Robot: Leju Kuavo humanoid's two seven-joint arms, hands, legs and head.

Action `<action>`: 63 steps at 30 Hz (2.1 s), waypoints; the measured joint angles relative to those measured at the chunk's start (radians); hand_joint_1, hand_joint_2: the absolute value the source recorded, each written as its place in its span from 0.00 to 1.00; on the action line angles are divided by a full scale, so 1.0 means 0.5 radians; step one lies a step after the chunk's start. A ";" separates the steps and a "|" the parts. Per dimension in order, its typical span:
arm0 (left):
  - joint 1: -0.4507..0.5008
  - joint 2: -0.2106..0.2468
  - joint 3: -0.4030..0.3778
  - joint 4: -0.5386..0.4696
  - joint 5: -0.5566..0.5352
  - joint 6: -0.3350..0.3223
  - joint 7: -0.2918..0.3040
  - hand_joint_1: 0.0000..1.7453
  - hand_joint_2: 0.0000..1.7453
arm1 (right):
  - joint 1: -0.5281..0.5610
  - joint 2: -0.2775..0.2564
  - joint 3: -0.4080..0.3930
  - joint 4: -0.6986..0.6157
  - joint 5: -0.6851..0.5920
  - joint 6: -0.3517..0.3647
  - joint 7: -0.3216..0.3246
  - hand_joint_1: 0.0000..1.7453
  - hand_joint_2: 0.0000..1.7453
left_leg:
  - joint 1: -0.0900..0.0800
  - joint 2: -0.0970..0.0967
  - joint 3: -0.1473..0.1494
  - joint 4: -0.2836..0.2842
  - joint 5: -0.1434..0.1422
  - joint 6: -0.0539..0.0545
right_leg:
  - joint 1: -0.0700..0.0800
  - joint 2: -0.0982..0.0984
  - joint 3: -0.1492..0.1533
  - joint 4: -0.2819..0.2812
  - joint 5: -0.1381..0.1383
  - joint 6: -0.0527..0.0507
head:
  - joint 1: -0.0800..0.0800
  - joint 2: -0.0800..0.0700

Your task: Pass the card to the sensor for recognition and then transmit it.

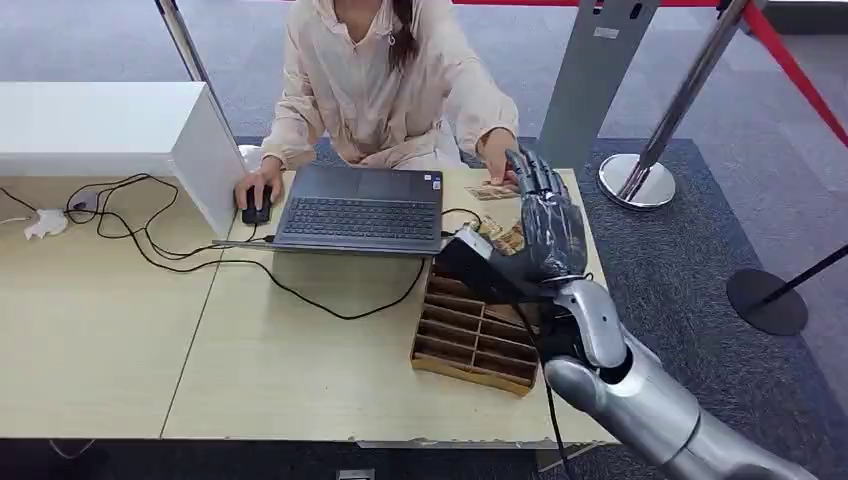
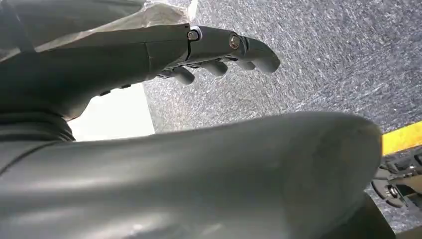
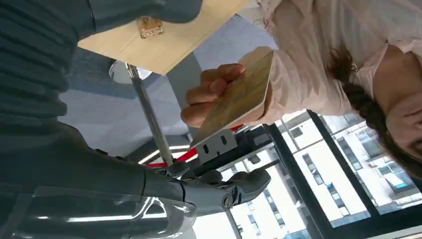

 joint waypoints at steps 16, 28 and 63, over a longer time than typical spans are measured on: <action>-0.001 0.005 0.000 0.001 0.000 0.016 -0.010 0.00 0.00 | -0.041 0.040 0.002 0.104 0.047 -0.072 -0.042 0.70 1.00 | 0.000 0.000 0.000 0.000 0.000 0.000 | 0.000 0.000 0.000 0.000 0.000 0.000 | 0.000 0.000; -0.002 0.011 0.000 0.003 0.002 0.022 -0.011 0.00 0.00 | -0.042 0.069 0.003 0.149 0.066 -0.109 -0.068 0.63 1.00 | 0.000 0.000 0.000 0.000 0.000 0.000 | 0.000 0.000 0.000 0.000 0.000 0.000 | 0.000 0.000; 0.003 0.033 0.000 0.006 0.040 0.053 0.029 0.00 0.00 | 0.226 0.063 -0.147 -0.096 -0.021 -0.451 -0.132 0.79 1.00 | 0.000 0.000 0.001 0.000 0.000 0.000 | 0.000 0.000 -0.001 0.000 0.000 0.000 | 0.001 0.000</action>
